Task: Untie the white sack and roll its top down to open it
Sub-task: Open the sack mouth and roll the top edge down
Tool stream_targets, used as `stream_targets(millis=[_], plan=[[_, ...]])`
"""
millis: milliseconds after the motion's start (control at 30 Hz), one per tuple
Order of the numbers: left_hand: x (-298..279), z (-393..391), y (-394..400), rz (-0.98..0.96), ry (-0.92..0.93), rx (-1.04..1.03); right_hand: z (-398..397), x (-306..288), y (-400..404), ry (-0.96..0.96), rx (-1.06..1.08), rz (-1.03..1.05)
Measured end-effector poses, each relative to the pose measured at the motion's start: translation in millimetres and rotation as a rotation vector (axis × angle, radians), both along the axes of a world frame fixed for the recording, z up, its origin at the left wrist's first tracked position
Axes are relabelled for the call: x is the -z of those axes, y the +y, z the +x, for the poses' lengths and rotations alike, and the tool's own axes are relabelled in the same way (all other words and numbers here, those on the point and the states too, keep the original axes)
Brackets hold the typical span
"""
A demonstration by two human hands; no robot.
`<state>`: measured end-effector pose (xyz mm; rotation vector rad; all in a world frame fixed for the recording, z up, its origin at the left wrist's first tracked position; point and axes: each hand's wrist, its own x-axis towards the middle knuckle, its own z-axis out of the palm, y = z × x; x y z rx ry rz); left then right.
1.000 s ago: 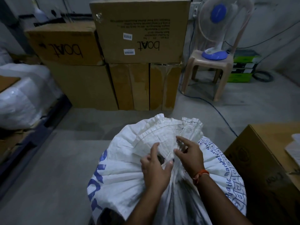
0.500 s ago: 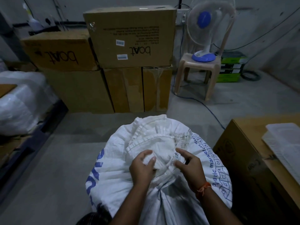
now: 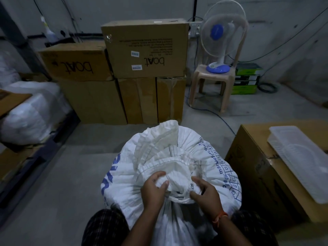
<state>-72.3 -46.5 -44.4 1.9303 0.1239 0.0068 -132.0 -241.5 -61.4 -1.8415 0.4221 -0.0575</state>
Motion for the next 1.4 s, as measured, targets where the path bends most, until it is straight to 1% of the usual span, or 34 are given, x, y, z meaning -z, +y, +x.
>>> stream_targets(millis=[200, 300, 367, 433, 500, 567, 633, 733, 800, 867, 967, 1033, 1167, 1333, 1400], plan=[[-12.5, 8.5, -5.7, 0.055, -0.034, 0.021, -1.6, -7.7, -2.8, -0.029, -0.009, -0.064], [-15.5, 12.8, -8.8, 0.079, -0.05, 0.024, 5.2, -25.0, -11.6, -0.063, 0.035, -0.18], [-14.7, 15.3, -10.3, 0.087, -0.046, 0.018, 11.3, -41.8, -17.7, -0.135, 0.129, -0.29], [-12.4, 16.8, -11.0, 0.077, -0.047, 0.008, 19.7, -62.8, -22.4, -0.269, 0.211, -0.444], [-8.7, 18.6, -10.3, 0.073, -0.056, -0.001, 36.3, -86.0, -27.3, -0.404, 0.228, -0.568], [-6.0, 19.2, -9.3, 0.078, -0.059, -0.003, 61.5, -111.5, -34.8, -0.492, 0.165, -0.616], [-3.3, 19.4, -8.1, 0.082, -0.058, 0.002, 92.7, -133.2, -45.0, -0.514, -0.007, -0.622], [-1.2, 18.1, -5.9, 0.08, -0.055, 0.011, 140.1, -155.0, -56.6, -0.376, -0.317, -0.656], [-1.7, 18.3, -5.1, 0.086, -0.054, 0.017, 166.2, -156.7, -57.9, -0.249, -0.508, -0.654], [-2.8, 20.4, -5.4, 0.099, -0.046, 0.021, 184.0, -149.4, -52.8, -0.12, -0.654, -0.648], [-4.5, 24.3, -6.1, 0.108, -0.045, 0.033, 204.4, -124.6, -47.8, -0.013, -0.806, -0.616], [-5.7, 25.3, -5.8, 0.113, -0.048, 0.039, 209.6, -111.5, -45.2, 0.014, -0.86, -0.53], [-8.6, 23.3, -3.8, 0.128, -0.017, 0.022, 203.4, -111.5, -45.3, 0.006, -0.791, -0.246], [-18.9, 16.7, -6.6, -0.003, 0.088, -0.037, 173.8, -128.9, -45.6, 0.045, -0.621, -0.111], [-28.6, 7.9, -6.5, -0.063, 0.113, -0.073, 158.1, -134.2, -40.4, 0.014, -0.533, -0.125]])
